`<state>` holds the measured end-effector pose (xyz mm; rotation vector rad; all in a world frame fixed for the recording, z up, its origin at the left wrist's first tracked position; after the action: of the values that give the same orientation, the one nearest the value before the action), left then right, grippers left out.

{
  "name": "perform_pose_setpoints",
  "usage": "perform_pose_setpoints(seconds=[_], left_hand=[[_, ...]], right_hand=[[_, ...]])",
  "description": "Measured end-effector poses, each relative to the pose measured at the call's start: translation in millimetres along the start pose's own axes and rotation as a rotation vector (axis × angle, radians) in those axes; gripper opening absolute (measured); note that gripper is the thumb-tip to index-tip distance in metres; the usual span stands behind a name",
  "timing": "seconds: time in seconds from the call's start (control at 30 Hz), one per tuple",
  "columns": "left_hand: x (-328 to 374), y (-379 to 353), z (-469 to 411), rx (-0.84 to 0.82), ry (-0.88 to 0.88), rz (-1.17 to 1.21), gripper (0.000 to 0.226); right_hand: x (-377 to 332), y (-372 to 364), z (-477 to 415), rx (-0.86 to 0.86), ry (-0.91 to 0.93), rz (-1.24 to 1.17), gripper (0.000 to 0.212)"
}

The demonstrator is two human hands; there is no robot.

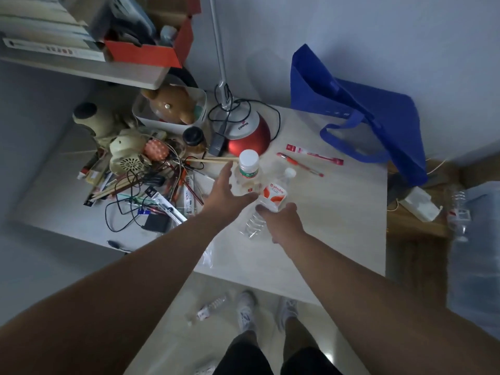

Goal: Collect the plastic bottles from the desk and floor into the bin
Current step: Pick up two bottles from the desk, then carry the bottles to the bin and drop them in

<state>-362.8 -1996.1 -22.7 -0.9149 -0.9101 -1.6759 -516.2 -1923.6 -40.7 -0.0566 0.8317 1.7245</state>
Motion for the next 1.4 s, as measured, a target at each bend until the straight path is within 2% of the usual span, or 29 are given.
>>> perform_pose_setpoints(seconds=[0.07,0.2,0.37,0.4,0.5,0.6,0.77,0.97,1.17,1.33,1.4], left_hand=[[1,-10,-12,0.002,-0.037,0.023,0.098],[-4,-15,-22,0.044,-0.022,-0.011,0.081],[-5,-8,-20,0.045,-0.031,0.029,0.077],[-3,-4,-17,0.05,-0.035,0.041,0.077],[3,12,2,0.077,-0.042,0.065,0.076],[7,31,31,0.115,-0.05,0.117,0.078],[2,61,112,0.244,-0.036,0.244,0.085],[-45,61,242,0.506,0.002,0.423,0.068],[-110,16,396,0.882,0.052,0.593,0.051],[-166,-45,518,1.192,0.146,0.741,0.039],[-185,-73,560,1.321,0.187,0.795,0.041]], right_hand=[[-3,-6,-8,-0.011,-0.052,-0.052,0.079],[-2,-15,-23,-0.038,-0.121,-0.176,0.075],[7,-10,-26,-0.118,-0.107,-0.319,0.035],[10,-6,-23,-0.15,-0.107,-0.338,0.032],[16,10,-10,-0.237,-0.089,-0.405,0.037],[23,27,4,-0.28,0.011,-0.388,0.044],[35,51,21,-0.335,0.175,-0.205,0.05],[42,46,40,-0.522,0.411,0.157,0.054],[35,14,87,-0.699,0.707,0.536,0.07],[53,-38,145,-0.831,0.941,0.911,0.07],[68,-64,171,-0.869,1.01,1.042,0.074]])
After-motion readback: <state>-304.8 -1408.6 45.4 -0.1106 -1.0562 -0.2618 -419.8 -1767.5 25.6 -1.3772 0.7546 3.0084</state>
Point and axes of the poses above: each hand's wrist, its own z-axis away from the middle knuckle, its own y-axis out of the back of the hand, x = y × z, the point moved 4 cm from there along -z, towards the middle knuckle, and after that the axes turned 15 degrees about z, right-handed, at the moved point
